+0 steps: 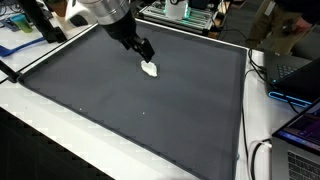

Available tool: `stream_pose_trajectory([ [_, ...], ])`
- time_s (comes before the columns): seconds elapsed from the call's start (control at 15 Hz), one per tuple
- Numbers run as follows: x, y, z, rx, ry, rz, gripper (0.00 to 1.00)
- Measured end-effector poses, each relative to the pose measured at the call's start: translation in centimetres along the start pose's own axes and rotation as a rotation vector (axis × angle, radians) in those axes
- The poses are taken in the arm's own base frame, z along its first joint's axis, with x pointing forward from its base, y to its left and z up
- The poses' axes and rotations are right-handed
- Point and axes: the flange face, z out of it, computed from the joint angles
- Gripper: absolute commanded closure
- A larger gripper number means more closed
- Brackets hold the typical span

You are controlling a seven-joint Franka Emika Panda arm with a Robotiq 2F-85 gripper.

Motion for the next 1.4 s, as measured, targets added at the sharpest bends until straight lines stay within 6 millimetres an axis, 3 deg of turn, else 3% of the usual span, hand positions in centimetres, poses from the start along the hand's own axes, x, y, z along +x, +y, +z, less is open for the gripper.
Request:
stream_pose_trajectory([
  [0.73,5.5,0.6,3.6,-0.021,-0.153,0.027,0.00],
  [1.4,6.2,0.4,4.6,-0.010,-0.191,0.036,0.00],
])
